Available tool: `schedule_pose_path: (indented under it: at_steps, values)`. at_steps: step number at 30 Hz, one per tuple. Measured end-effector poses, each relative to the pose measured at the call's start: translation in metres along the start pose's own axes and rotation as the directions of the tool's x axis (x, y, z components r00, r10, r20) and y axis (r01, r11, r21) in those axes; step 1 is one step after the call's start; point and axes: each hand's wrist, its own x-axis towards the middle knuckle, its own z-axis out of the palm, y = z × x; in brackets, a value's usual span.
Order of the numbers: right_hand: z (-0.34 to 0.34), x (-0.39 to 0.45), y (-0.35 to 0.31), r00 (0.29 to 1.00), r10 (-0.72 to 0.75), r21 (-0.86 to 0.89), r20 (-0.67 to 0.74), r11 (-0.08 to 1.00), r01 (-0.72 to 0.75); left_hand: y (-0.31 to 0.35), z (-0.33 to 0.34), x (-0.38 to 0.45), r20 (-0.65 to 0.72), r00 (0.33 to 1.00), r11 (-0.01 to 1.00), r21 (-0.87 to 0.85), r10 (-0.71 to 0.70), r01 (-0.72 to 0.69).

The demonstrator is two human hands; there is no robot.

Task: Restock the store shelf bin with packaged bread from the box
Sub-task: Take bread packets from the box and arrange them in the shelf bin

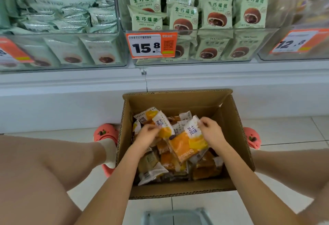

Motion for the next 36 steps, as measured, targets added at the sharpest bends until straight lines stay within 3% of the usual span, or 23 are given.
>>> schedule_pose_path:
  at_steps: [2,4,7,10,15,19,22,24,26,28,29,30,32,33,36]
  values:
    - [-0.019,-0.018,-0.006,0.993,0.043,0.27,-0.113,0.963,-0.011,0.016,0.008,-0.015,0.221,0.974,0.975,-0.203,-0.048,0.095]
    - [-0.03,-0.034,-0.011,0.987,0.119,0.578,-0.108,0.815,-0.035,0.031,0.02,-0.033,0.433,0.902,0.966,-0.235,0.001,0.112]
    - [-0.041,-0.051,-0.018,0.991,0.131,0.787,-0.017,0.613,-0.068,0.054,0.037,-0.059,0.483,0.867,0.963,-0.267,0.12,0.016]
    - [-0.057,-0.058,-0.029,0.996,0.075,0.847,0.043,0.526,-0.076,0.079,0.037,-0.078,0.416,0.884,0.966,-0.225,0.214,-0.127]
    - [-0.094,-0.068,-0.075,0.953,-0.206,0.71,0.22,0.704,-0.012,0.129,0.016,-0.117,0.425,0.825,0.923,-0.078,0.372,-0.376]
    - [-0.122,-0.076,-0.126,0.956,-0.281,0.631,0.082,0.757,0.168,0.183,0.008,-0.147,0.383,0.782,0.839,0.033,0.492,-0.544]
    - [-0.159,-0.081,-0.166,0.939,-0.34,0.621,-0.046,0.727,0.293,0.238,0.008,-0.174,0.194,0.734,0.742,0.041,0.651,-0.669]
    - [-0.192,-0.082,-0.195,0.912,-0.382,0.587,-0.152,0.707,0.394,0.279,0.009,-0.192,0.009,0.61,0.608,0.063,0.792,-0.791]
    - [-0.229,-0.083,-0.226,0.872,-0.392,0.571,-0.293,0.66,0.488,0.318,0.009,-0.205,-0.157,0.355,0.387,0.304,0.922,-0.87]
    - [-0.267,-0.082,-0.258,0.802,-0.411,0.506,-0.433,0.625,0.594,0.356,0.009,-0.216,-0.171,0.018,0.129,0.664,0.985,-0.737]
    - [-0.286,-0.08,-0.275,0.758,-0.425,0.461,-0.495,0.61,0.644,0.375,0.01,-0.222,-0.117,-0.121,0.011,0.765,0.986,-0.644]
    - [-0.303,-0.079,-0.293,0.704,-0.436,0.409,-0.561,0.593,0.694,0.395,0.011,-0.224,-0.035,-0.211,-0.093,0.816,0.977,-0.57]
    - [-0.332,-0.076,-0.329,0.579,-0.433,0.26,-0.691,0.599,0.758,0.433,0.015,-0.221,0.12,-0.299,-0.242,0.877,0.947,-0.416]
    - [-0.345,-0.072,-0.346,0.508,-0.433,0.172,-0.744,0.611,0.772,0.45,0.016,-0.215,0.165,-0.298,-0.267,0.901,0.94,-0.343]
    - [-0.378,-0.055,-0.39,0.35,-0.47,-0.066,-0.81,0.666,0.743,0.477,0.02,-0.191,0.122,-0.196,-0.166,0.959,0.973,-0.229]
